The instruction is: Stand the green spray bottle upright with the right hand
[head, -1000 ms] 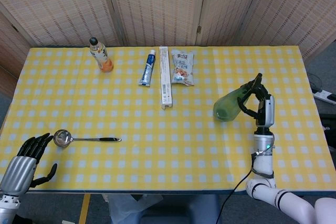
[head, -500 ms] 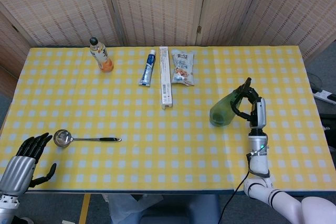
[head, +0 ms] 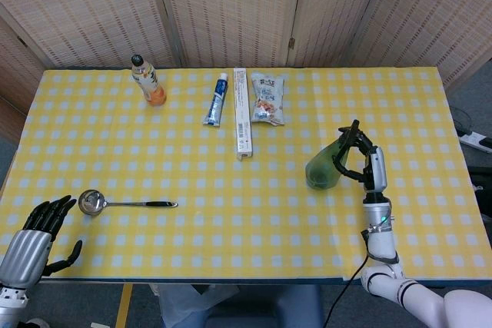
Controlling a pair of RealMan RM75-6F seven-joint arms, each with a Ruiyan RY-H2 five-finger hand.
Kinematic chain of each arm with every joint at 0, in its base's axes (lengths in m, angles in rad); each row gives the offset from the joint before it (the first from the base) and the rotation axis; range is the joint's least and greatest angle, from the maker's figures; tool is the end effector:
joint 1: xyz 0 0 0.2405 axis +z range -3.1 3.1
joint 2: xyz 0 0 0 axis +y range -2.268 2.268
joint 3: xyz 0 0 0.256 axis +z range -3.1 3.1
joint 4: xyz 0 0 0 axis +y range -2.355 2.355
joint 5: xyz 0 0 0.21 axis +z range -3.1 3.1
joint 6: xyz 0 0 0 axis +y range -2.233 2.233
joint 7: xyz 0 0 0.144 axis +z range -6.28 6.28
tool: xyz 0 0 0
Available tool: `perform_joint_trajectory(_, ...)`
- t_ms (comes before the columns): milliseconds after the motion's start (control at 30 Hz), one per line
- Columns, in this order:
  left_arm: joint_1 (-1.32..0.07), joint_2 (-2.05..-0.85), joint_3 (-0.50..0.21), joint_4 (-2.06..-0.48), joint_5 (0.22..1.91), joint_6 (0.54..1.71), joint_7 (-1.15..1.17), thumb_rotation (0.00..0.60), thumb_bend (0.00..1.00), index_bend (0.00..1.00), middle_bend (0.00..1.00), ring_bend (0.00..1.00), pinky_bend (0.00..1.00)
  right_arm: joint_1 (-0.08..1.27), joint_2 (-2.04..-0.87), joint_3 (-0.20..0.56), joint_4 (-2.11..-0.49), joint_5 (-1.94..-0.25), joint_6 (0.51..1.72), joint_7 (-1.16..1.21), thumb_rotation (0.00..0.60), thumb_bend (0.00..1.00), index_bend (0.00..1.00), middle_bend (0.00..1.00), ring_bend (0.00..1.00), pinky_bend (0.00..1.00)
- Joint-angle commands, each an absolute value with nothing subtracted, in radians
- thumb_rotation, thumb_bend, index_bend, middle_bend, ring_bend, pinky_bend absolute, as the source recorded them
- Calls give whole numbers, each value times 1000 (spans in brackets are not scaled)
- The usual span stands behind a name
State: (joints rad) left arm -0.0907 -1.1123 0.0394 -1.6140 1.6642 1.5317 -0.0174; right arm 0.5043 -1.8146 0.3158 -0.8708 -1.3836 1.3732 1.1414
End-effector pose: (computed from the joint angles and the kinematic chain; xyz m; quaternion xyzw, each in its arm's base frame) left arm -0.2932 0.1619 0.1462 -0.6474 -0.3675 -0.4091 0.5276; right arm -0.2524 -0.3485 0.0261 0.2925 -0.5625 0.7363 0.2365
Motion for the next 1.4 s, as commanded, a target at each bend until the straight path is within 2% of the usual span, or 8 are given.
perform_joint_trajectory(33, -89, -1110, 41, -1619, 1666, 1533, -14, 399, 489, 0, 97, 124, 118, 501, -1810, 306, -871, -1392, 1371, 1143, 600, 337, 343, 252, 433, 435)
perform_joint_trajectory(333, -87, -1109, 40, -1619, 1666, 1535, -13, 397, 489, 0, 97, 124, 119, 484, -1790, 277, -876, -1422, 1390, 1118, 600, 337, 124, 167, 357, 326)
perform_joint_trajectory(467, -88, -1110, 39, -1619, 1669, 1537, -12, 398, 488, 0, 97, 124, 118, 468, -1772, 261, -897, -1429, 1395, 1106, 600, 338, 74, 138, 326, 286)
perform_joint_trajectory(733, -86, -1112, 40, -1616, 1674, 1542, -13, 397, 489, 0, 97, 124, 118, 430, -1739, 230, -945, -1451, 1425, 1086, 600, 338, 21, 90, 250, 175)
perform_joint_trajectory(867, -85, -1112, 38, -1616, 1672, 1543, -15, 398, 489, 0, 97, 125, 118, 385, -1714, 197, -976, -1491, 1504, 1038, 600, 338, 6, 66, 214, 102)
perform_joint_trajectory(1233, -83, -1117, 42, -1619, 1687, 1549, 5, 398, 489, 0, 97, 126, 118, 233, -1566, 146, -1094, -1535, 1686, 1004, 600, 337, 5, 35, 174, 33)
perform_joint_trajectory(1400, -81, -1120, 39, -1619, 1687, 1555, 19, 394, 488, 0, 97, 126, 117, 145, -1499, 118, -1094, -1546, 1779, 789, 600, 338, 5, 0, 127, 2)
